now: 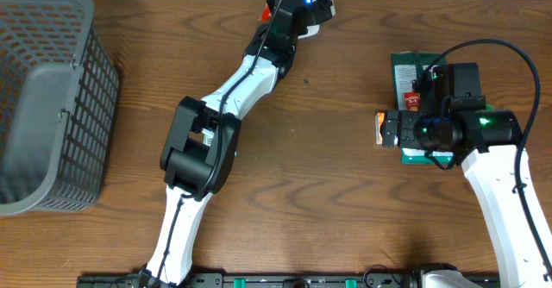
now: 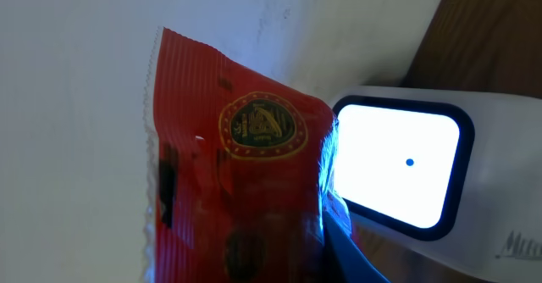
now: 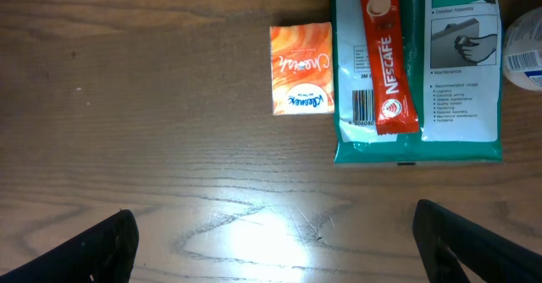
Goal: Scan the item barcode
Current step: 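Raise the red snack bag to the scanner with the left gripper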
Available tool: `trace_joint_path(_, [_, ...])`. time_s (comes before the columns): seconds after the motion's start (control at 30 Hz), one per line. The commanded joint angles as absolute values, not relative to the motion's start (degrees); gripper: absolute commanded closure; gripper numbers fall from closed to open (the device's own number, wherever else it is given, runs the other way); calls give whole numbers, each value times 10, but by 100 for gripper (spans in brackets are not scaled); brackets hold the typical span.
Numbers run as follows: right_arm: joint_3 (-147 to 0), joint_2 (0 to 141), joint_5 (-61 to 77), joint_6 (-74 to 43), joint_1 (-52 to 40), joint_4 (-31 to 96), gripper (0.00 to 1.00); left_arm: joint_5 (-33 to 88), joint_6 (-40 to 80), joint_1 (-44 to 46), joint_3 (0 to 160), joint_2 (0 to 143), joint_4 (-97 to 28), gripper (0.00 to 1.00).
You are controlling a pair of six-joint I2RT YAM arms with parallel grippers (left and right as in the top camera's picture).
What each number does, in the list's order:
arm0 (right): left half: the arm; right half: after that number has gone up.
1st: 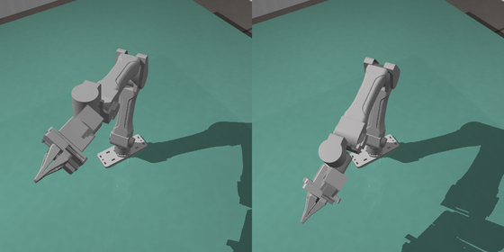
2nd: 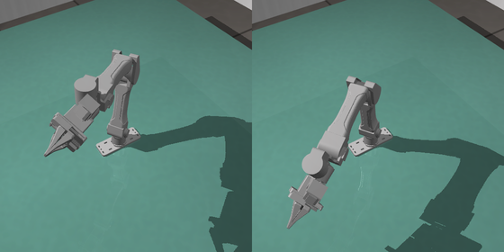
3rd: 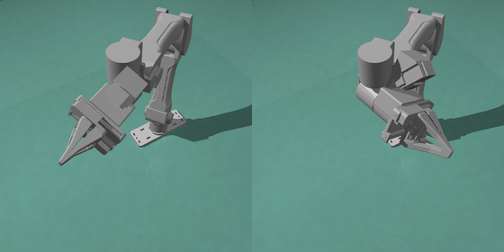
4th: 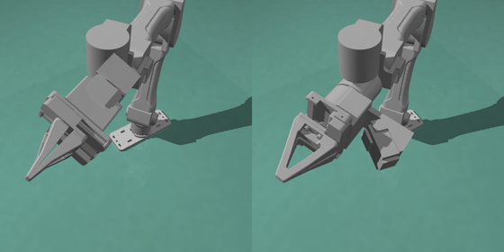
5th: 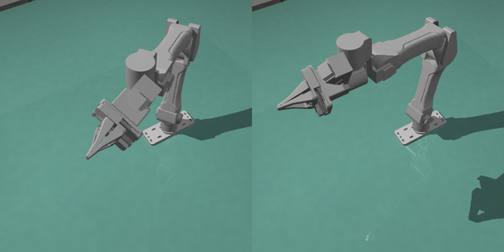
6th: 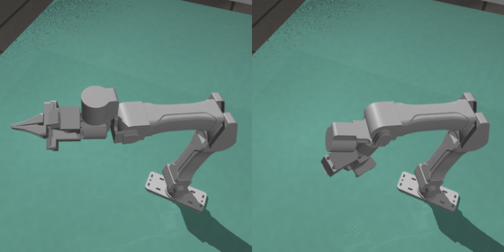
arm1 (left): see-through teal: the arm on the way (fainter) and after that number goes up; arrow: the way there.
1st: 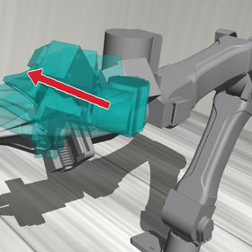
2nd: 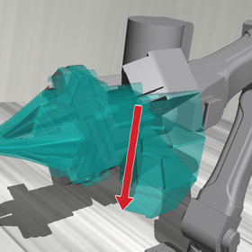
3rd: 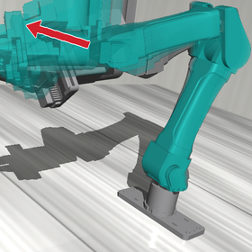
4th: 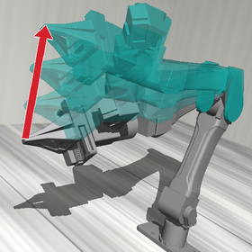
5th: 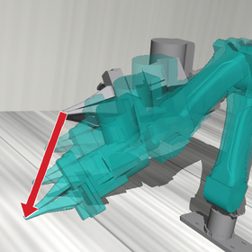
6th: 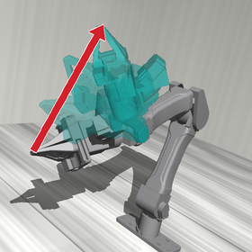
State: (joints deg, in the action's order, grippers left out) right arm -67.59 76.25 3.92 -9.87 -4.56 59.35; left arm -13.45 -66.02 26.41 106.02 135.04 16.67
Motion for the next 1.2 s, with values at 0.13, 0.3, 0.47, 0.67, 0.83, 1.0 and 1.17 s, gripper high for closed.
trace_joint_path(0.13, [-682,764,33,-102,-46,594,1,-110,-644,267,1068,1338,227,93])
trace_joint_path(0.3, [-682,764,33,-102,-46,594,1,-67,-622,267,1067,1338,183,93])
trace_joint_path(0.47, [-682,764,33,-102,-46,594,1,-60,-583,267,1067,1339,156,93])
trace_joint_path(0.67, [-682,764,33,-102,-46,594,1,-60,-583,267,1067,1339,162,93])
trace_joint_path(0.83, [-682,764,33,-102,-45,594,1,-63,-583,267,1067,1339,193,93])
trace_joint_path(1.0, [-682,764,33,-102,-46,594,1,-94,-526,267,1068,1326,252,93])
trace_joint_path(1.17, [-682,764,33,-102,-46,594,1,-96,-404,266,1068,1259,192,93])
